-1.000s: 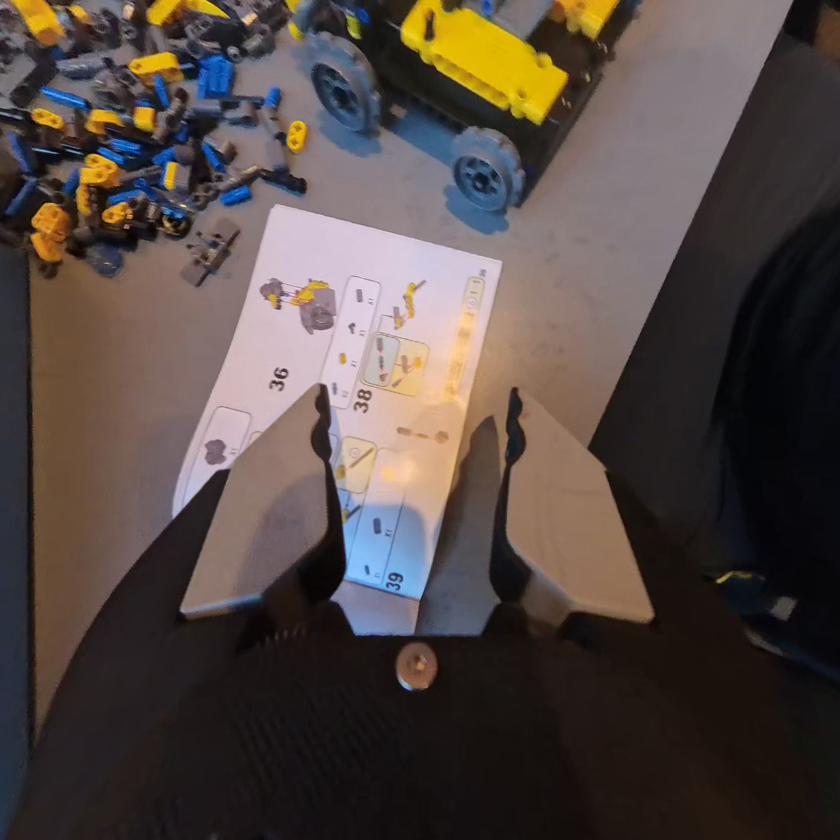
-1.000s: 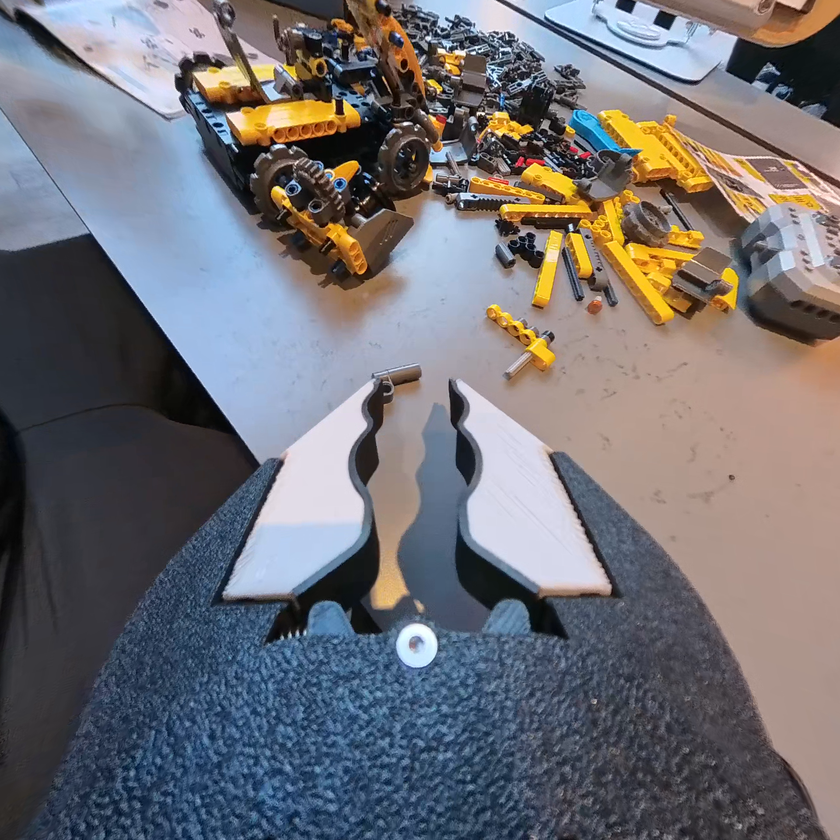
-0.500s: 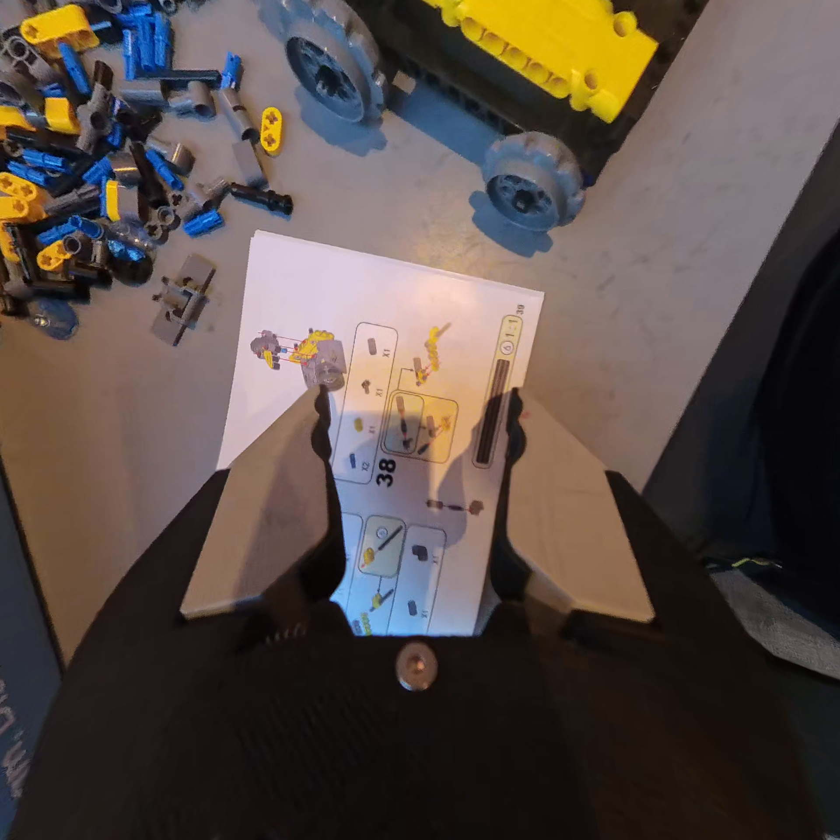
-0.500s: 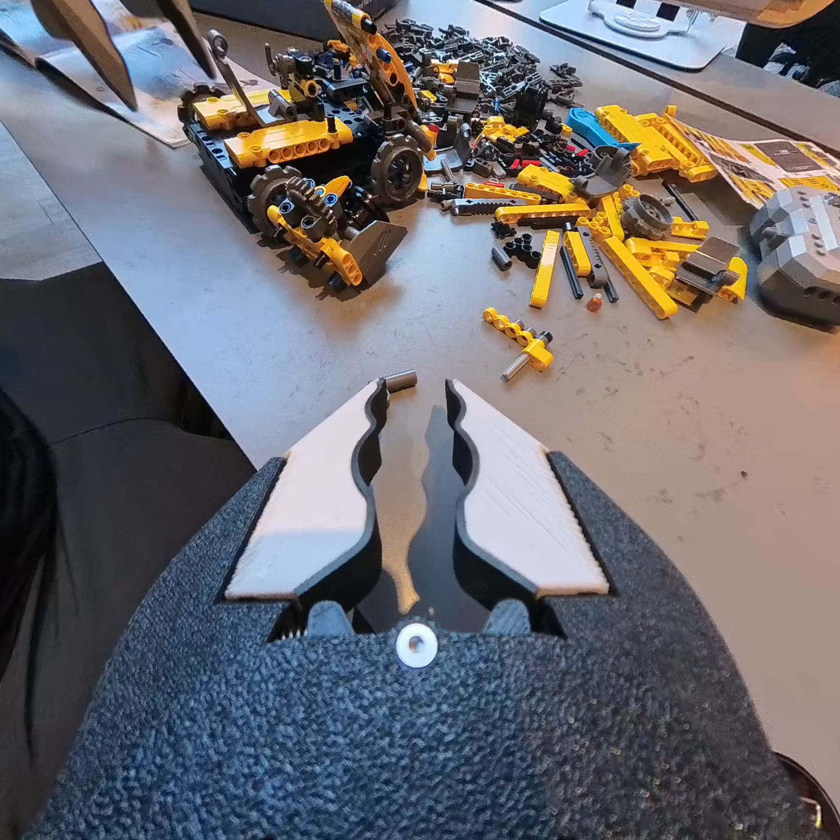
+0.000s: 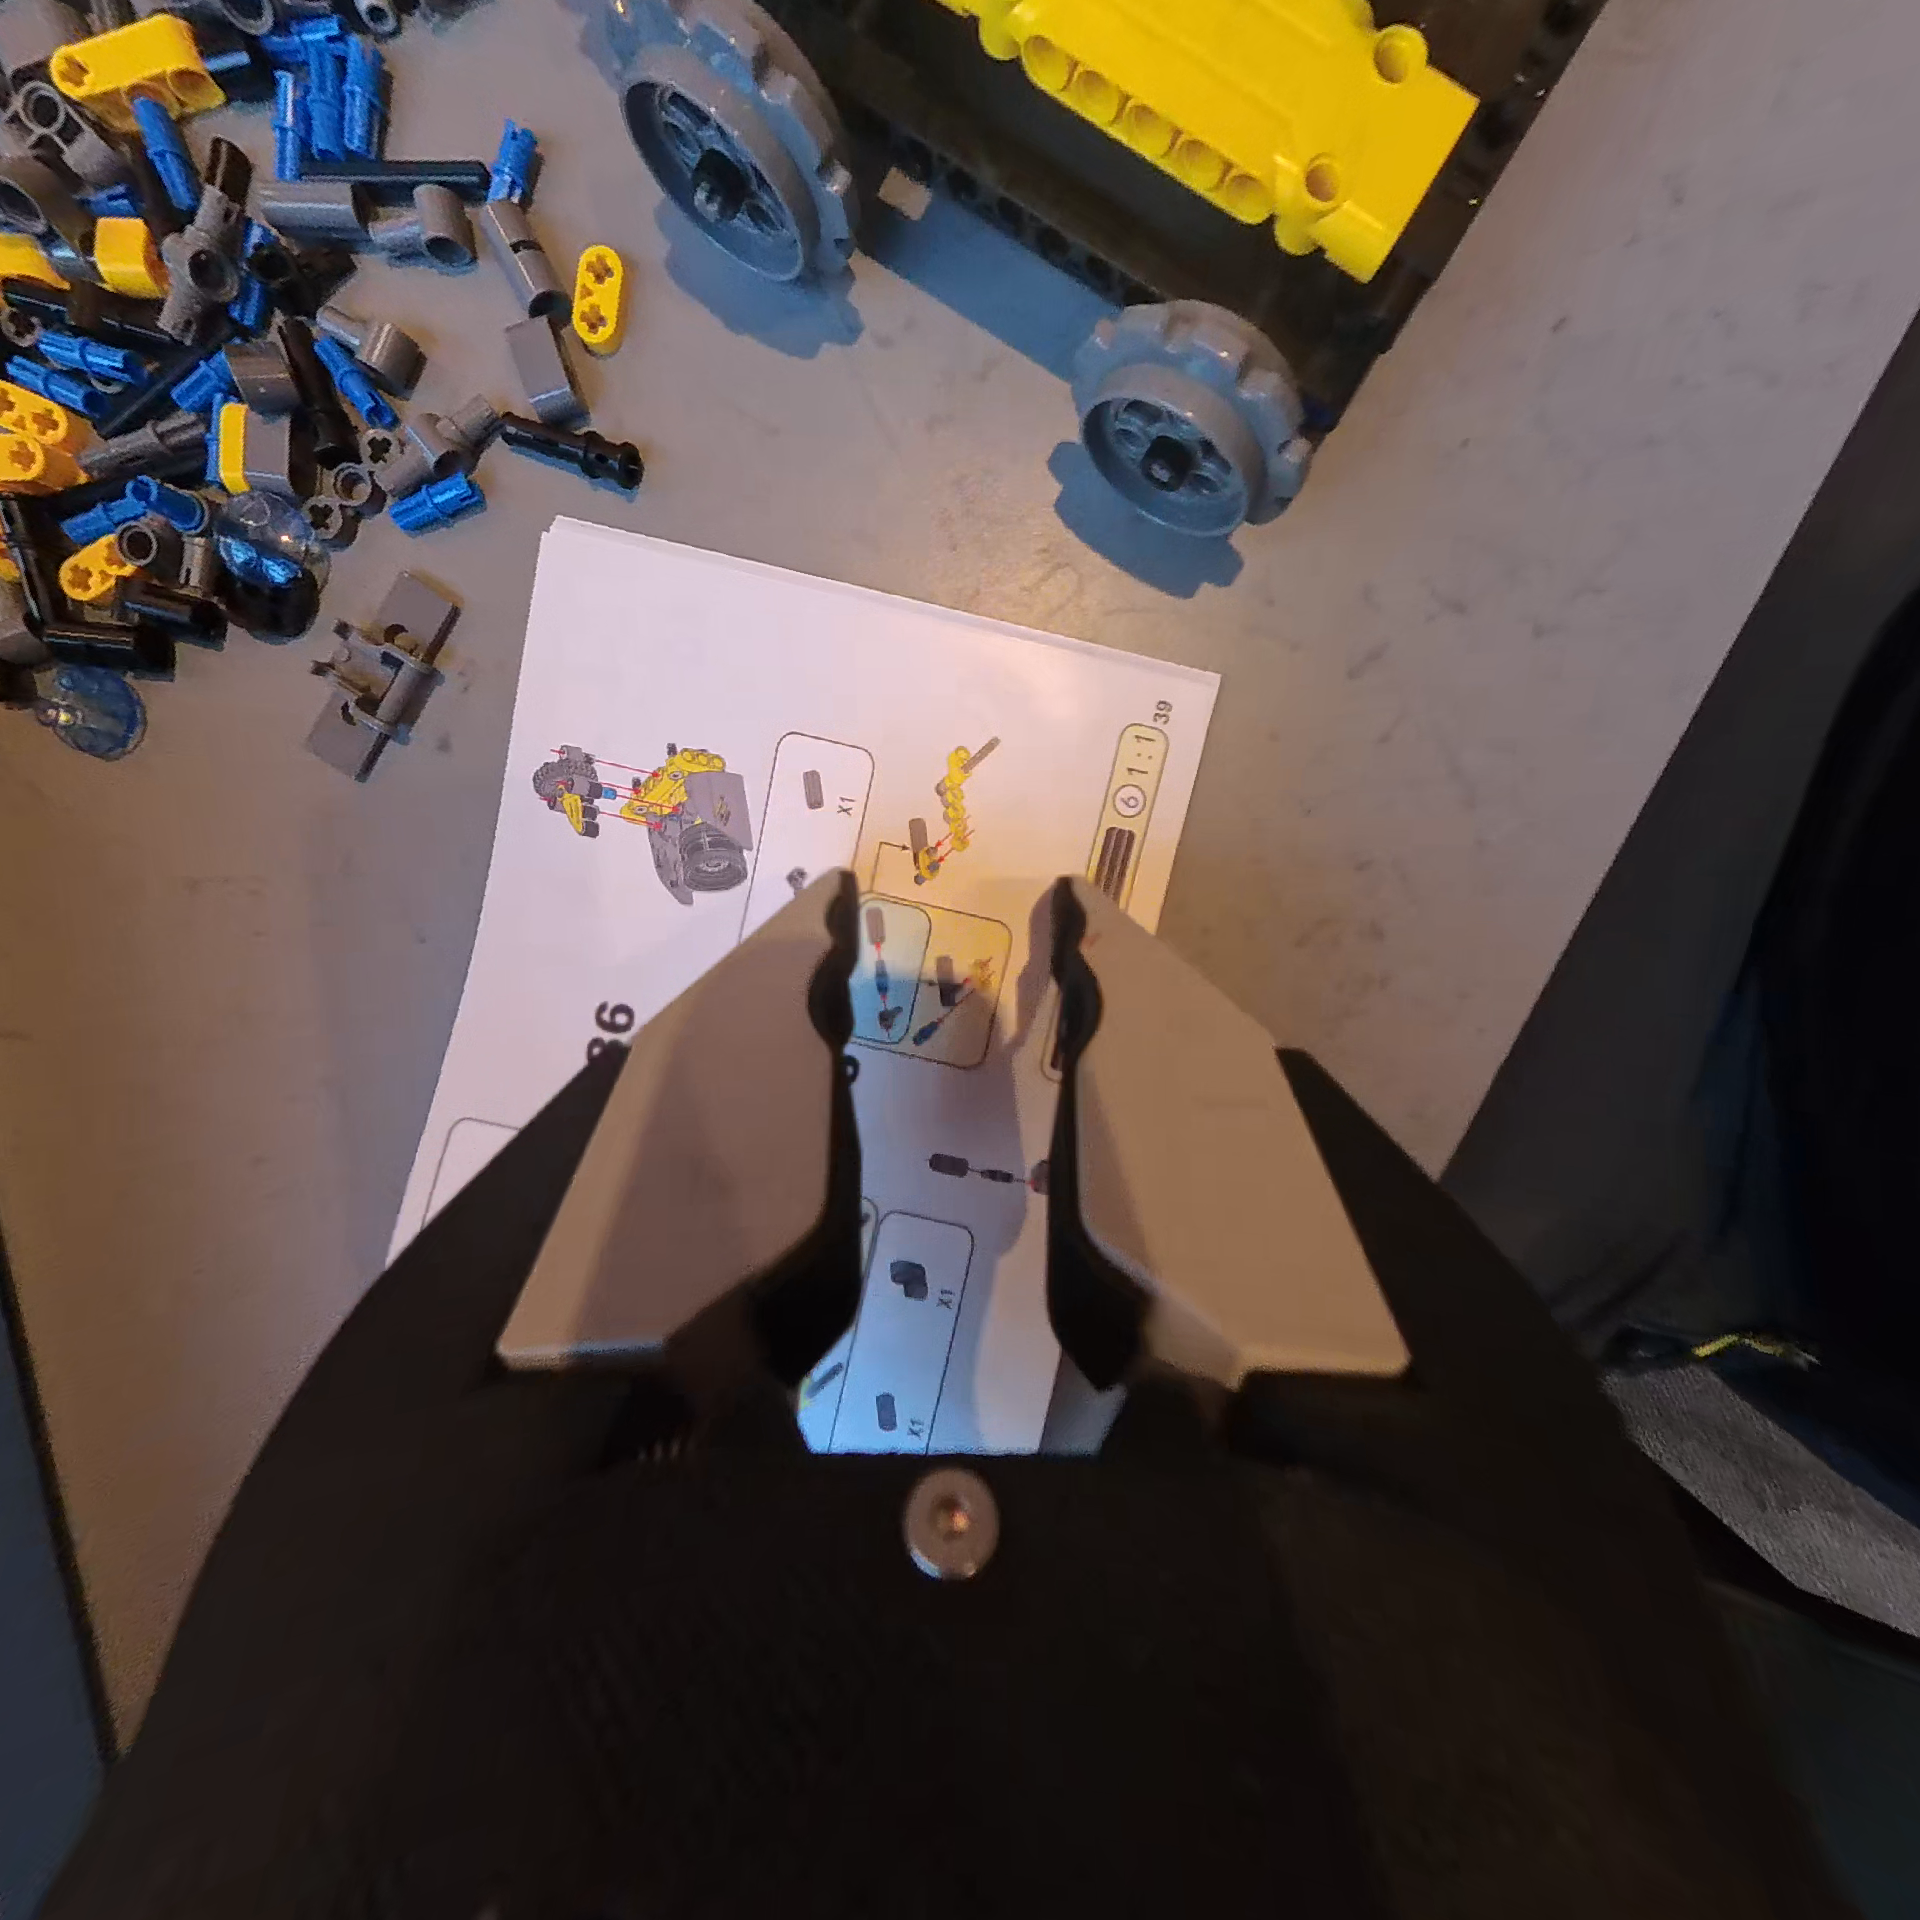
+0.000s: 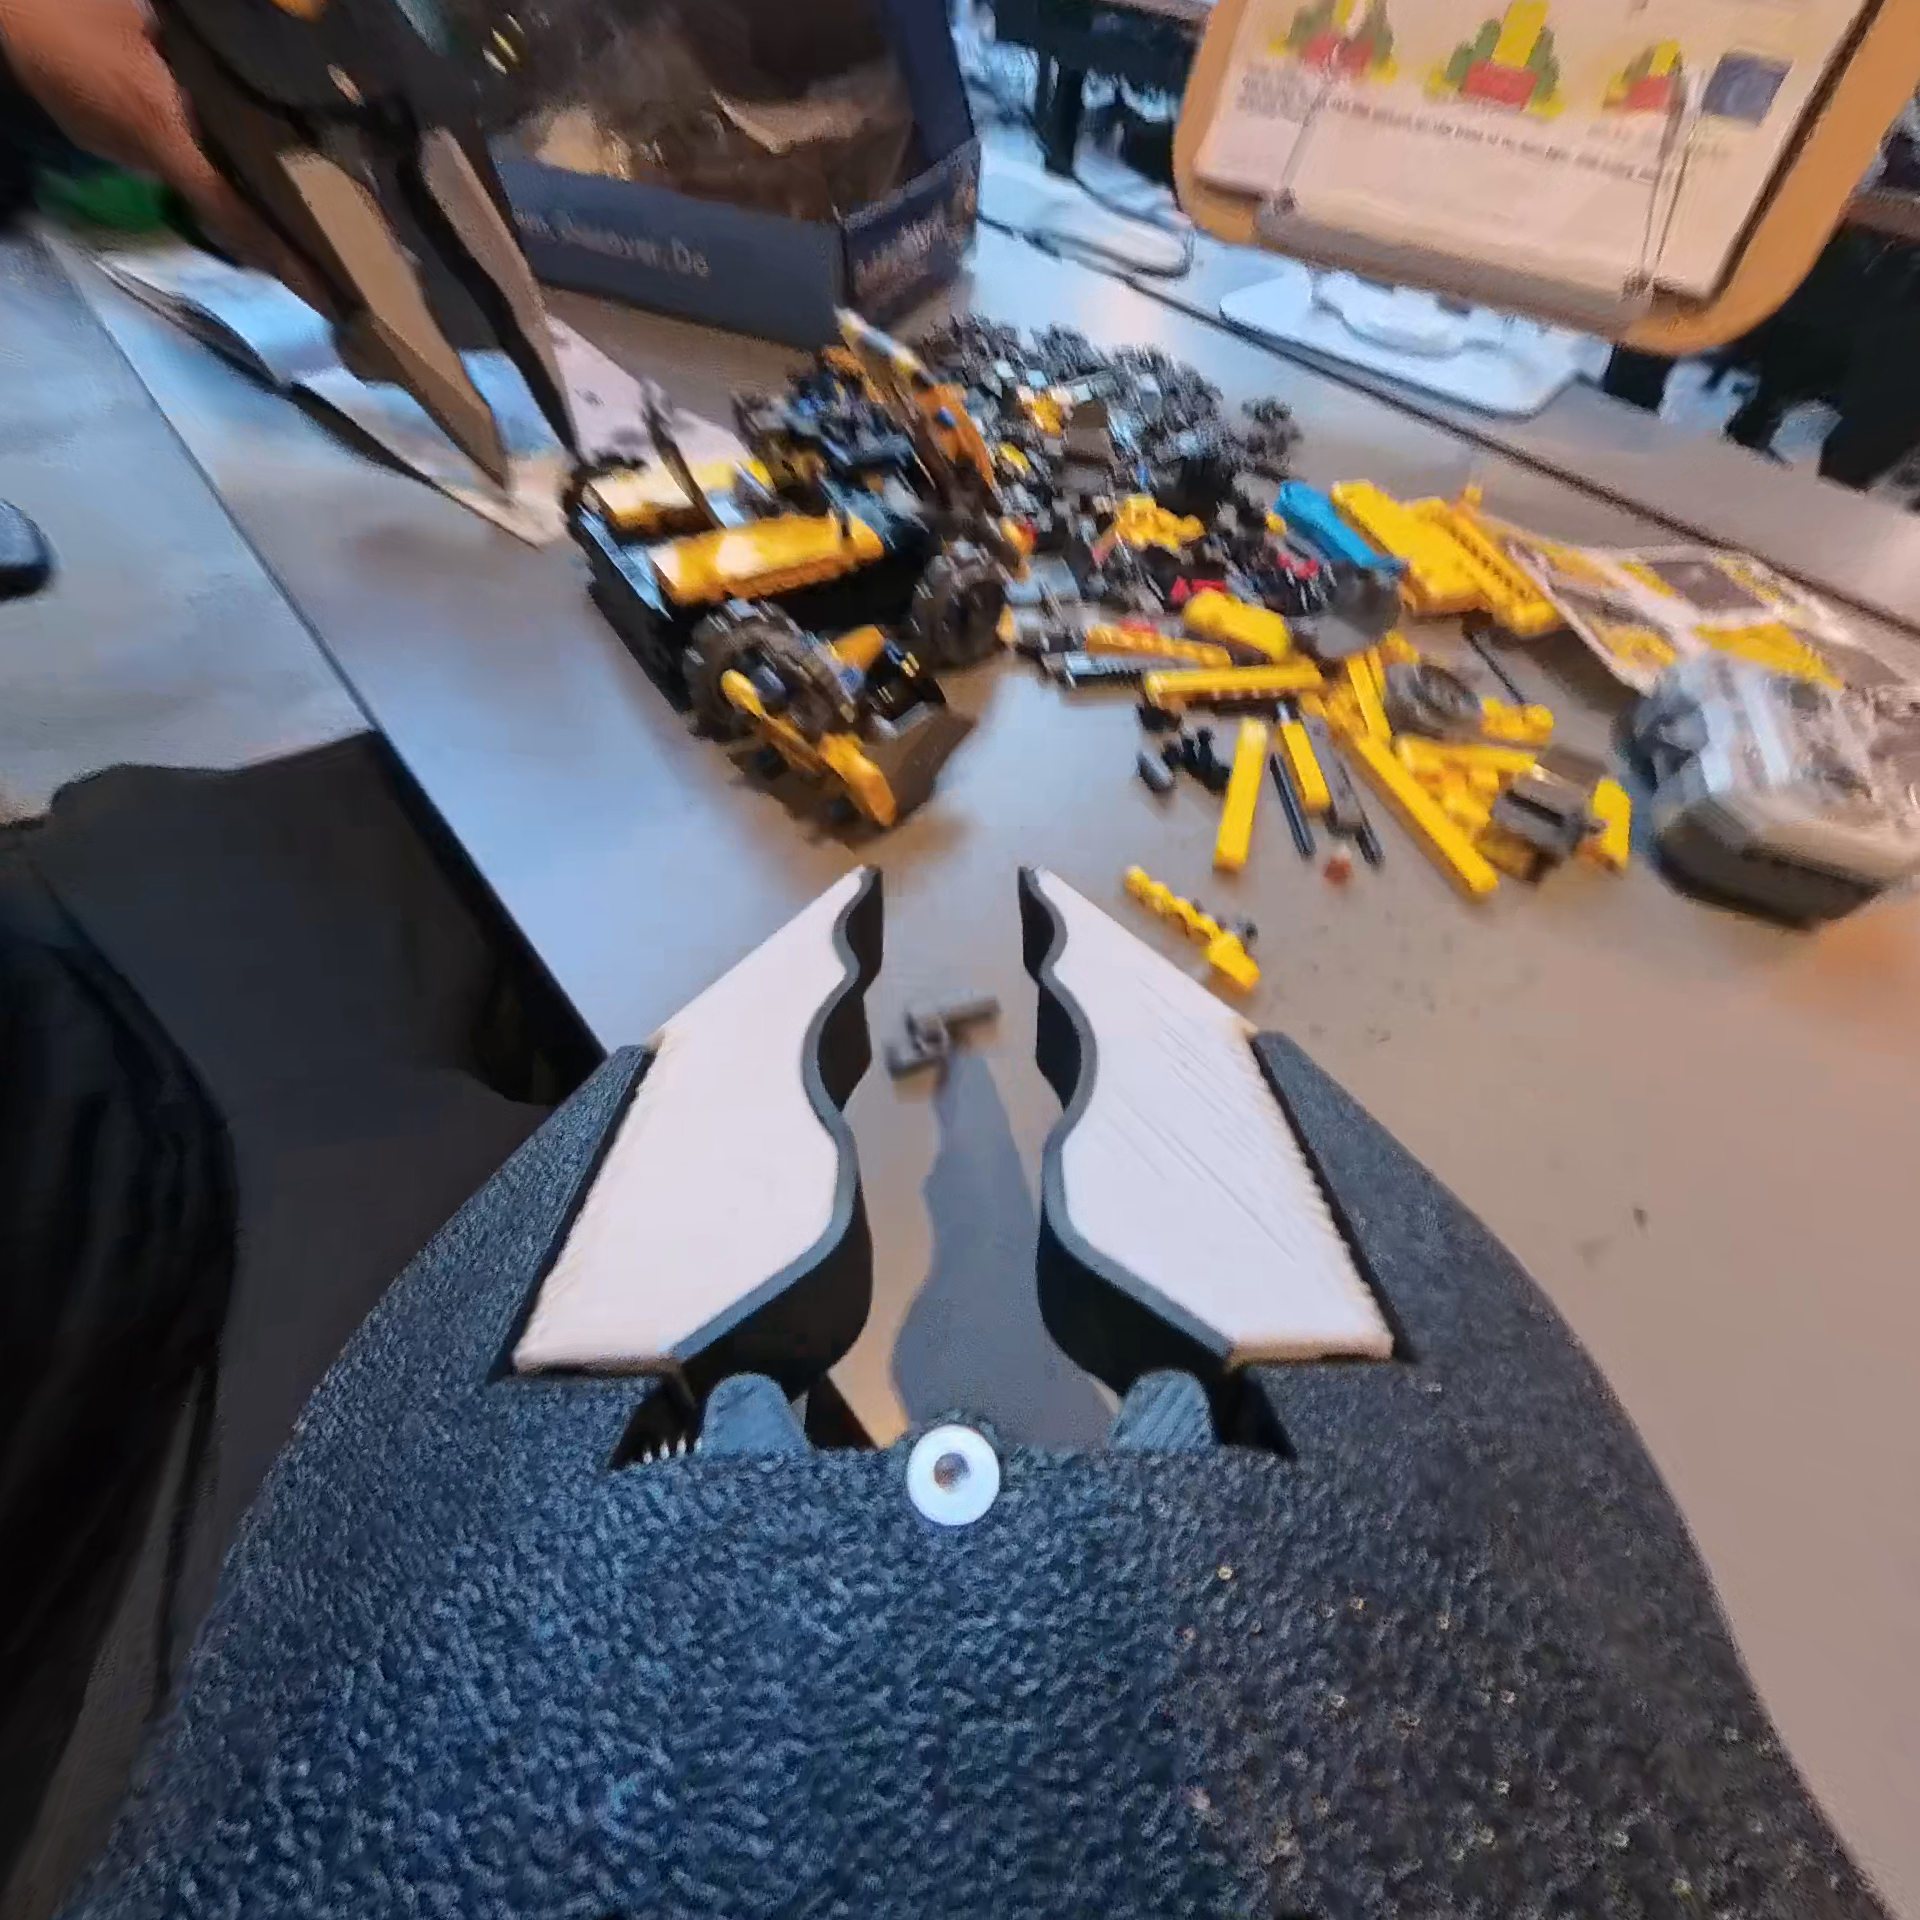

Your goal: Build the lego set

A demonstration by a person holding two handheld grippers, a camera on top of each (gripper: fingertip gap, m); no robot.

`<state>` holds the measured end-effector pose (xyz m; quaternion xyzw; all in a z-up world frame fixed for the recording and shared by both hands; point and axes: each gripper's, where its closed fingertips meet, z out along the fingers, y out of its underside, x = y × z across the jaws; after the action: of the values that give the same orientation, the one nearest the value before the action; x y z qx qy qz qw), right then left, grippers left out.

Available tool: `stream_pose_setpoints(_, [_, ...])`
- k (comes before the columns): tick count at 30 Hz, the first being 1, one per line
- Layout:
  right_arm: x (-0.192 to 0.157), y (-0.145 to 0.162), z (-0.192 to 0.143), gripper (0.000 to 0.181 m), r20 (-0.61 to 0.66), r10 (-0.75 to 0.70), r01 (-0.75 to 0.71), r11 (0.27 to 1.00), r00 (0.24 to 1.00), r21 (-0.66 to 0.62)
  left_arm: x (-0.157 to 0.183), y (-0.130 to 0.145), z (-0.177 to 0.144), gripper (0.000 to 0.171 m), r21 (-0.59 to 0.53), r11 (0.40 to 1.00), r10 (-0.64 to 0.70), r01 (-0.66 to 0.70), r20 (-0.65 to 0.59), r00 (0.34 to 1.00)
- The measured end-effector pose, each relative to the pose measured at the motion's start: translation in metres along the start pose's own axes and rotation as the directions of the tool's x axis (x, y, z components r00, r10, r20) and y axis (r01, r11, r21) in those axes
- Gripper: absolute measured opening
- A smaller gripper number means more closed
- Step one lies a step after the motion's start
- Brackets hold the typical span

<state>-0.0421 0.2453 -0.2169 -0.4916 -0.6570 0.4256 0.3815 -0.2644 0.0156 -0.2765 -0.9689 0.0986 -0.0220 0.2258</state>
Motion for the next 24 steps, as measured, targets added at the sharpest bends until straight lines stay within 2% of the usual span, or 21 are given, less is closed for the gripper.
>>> stream_pose_setpoints(5, [-0.056, -0.048, 0.022, 0.027, 0.123, -0.088, 0.083, 0.996, 0.989, 0.041, -0.008, 0.003, -0.001, 0.0, 0.032, 0.999, -0.027, 0.025, 0.054, 0.998])
stream_pose_setpoints(7, [-0.085, -0.061, 0.042, 0.027, 0.184, -0.133, 0.129, 0.991, 0.974, 0.034, -0.015, 0.009, -0.005, 0.0, 0.019, 0.998, -0.055, 0.053, 0.108, 0.993])
stream_pose_setpoints(8, [-0.101, -0.066, 0.054, 0.027, 0.219, -0.151, 0.149, 0.988, 0.964, 0.028, -0.016, 0.014, -0.008, 0.01, 0.014, 0.998, -0.062, 0.06, 0.122, 0.991])
stream_pose_setpoints(10, [-0.131, -0.072, 0.079, 0.028, 0.281, -0.159, 0.168, 0.986, 0.946, -0.007, -0.008, 0.021, -0.014, 0.042, 0.014, 0.997, -0.071, 0.07, 0.101, 0.992])
stream_pose_setpoints(11, [-0.148, -0.074, 0.093, 0.03, 0.325, -0.147, 0.165, 0.986, 0.934, -0.028, -0.007, 0.028, -0.017, 0.051, 0.006, 0.997, -0.08, 0.08, 0.112, 0.991])
stream_pose_setpoints(13, [-0.182, -0.077, 0.121, 0.03, 0.4, -0.114, 0.156, 0.985, 0.909, -0.074, -0.018, 0.041, -0.026, 0.062, 0.016, 0.992, -0.124, 0.123, 0.208, 0.97])
stream_pose_setpoints(16, [-0.21, -0.078, 0.167, 0.03, 0.41, -0.108, 0.193, 0.966, 0.906, -0.171, -0.024, 0.057, -0.044, 0.062, 0.111, 0.972, -0.228, 0.206, 0.25, 0.941])
stream_pose_setpoints(19, [-0.214, -0.088, 0.208, 0.021, 0.369, -0.098, 0.2, 0.947, 0.924, -0.25, -0.024, 0.076, -0.06, 0.07, 0.199, 0.942, -0.314, 0.271, 0.229, 0.921])
stream_pose_setpoints(21, [-0.193, -0.089, 0.234, 0.014, 0.278, -0.169, 0.258, 0.91, 0.946, -0.323, -0.022, 0.092, -0.064, 0.071, 0.209, 0.939, -0.319, 0.275, 0.224, 0.921])
stream_pose_setpoints(24, [-0.179, -0.073, 0.256, 0.03, 0.277, -0.202, 0.32, 0.808, 0.939, -0.495, -0.016, 0.105, -0.064, 0.072, 0.229, 0.939, -0.308, 0.257, 0.224, 0.925])
